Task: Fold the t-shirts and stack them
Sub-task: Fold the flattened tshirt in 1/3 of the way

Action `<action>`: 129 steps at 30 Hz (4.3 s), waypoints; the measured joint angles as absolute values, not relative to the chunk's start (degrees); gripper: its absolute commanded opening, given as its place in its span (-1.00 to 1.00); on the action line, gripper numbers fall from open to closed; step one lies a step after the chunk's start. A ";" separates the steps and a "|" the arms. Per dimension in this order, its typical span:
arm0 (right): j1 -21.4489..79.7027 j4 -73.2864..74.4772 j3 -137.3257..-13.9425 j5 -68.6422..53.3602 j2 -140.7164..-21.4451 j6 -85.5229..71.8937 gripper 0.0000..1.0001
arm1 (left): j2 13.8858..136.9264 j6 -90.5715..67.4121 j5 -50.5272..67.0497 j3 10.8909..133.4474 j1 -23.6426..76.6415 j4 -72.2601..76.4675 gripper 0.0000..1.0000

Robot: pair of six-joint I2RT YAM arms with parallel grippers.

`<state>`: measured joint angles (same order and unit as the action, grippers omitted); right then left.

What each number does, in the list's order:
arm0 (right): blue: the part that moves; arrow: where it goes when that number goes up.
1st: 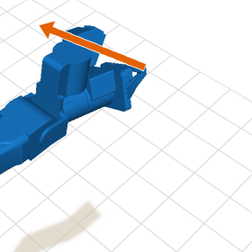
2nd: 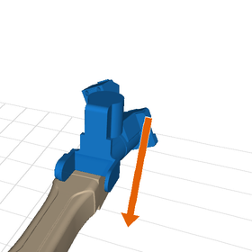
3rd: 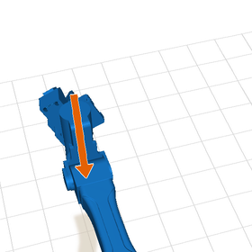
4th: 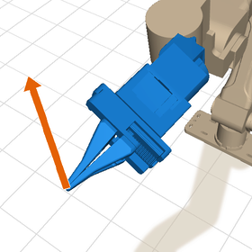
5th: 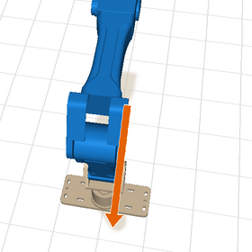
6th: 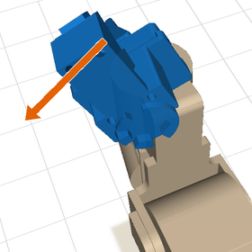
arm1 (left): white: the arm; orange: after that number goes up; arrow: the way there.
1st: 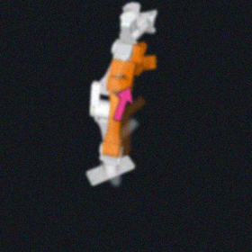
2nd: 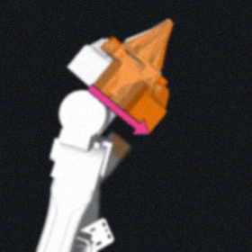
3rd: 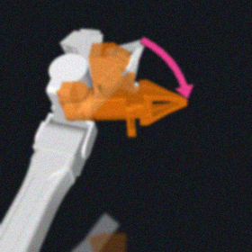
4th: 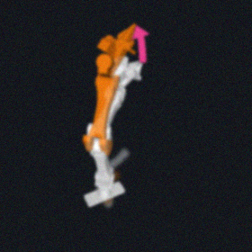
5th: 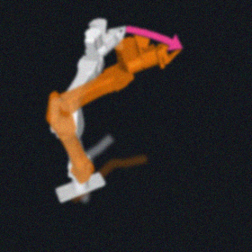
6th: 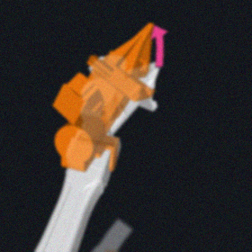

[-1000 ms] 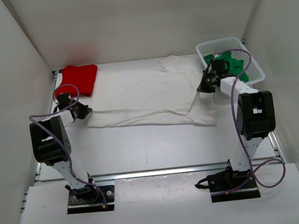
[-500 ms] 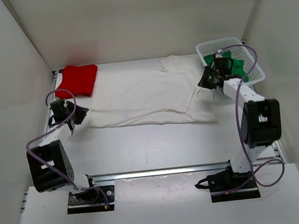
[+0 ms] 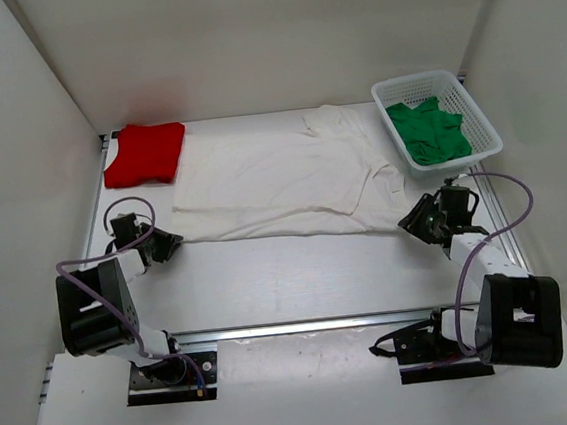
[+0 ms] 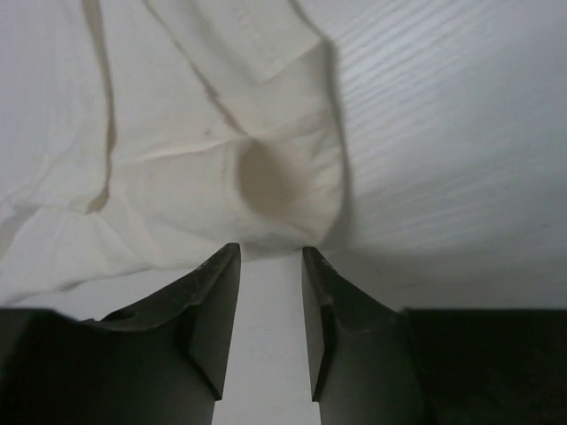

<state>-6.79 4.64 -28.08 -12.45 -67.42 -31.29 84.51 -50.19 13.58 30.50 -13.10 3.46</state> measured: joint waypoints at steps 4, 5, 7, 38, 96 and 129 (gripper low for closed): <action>-9.10 2.15 -25.87 -11.49 -67.59 -32.32 -0.22 | 87.92 -50.96 14.20 31.90 -12.97 5.67 -0.68; -9.23 1.19 -25.63 -11.46 -68.20 -32.42 -0.23 | 88.36 -51.05 14.22 32.12 -12.95 6.00 -0.74; -9.80 -0.93 -25.56 -11.90 -70.83 -32.80 -0.23 | 89.27 -51.31 14.46 32.51 -12.95 6.52 -0.92; -18.57 22.87 -18.31 -15.14 -49.69 -35.16 -0.66 | 65.28 -36.71 9.06 25.45 -18.31 -24.53 -0.03; 13.08 -1.98 -33.74 -20.64 -84.01 -37.50 -0.99 | 69.58 -36.07 7.81 28.42 30.63 -4.01 -0.12; 7.84 31.88 -144.55 -4.01 -150.19 -17.50 -0.93 | 78.24 -36.25 11.92 34.20 35.16 -4.34 -0.17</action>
<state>7.84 31.88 -144.55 -4.01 -150.19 -17.50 78.24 -36.25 11.92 34.20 35.16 -4.34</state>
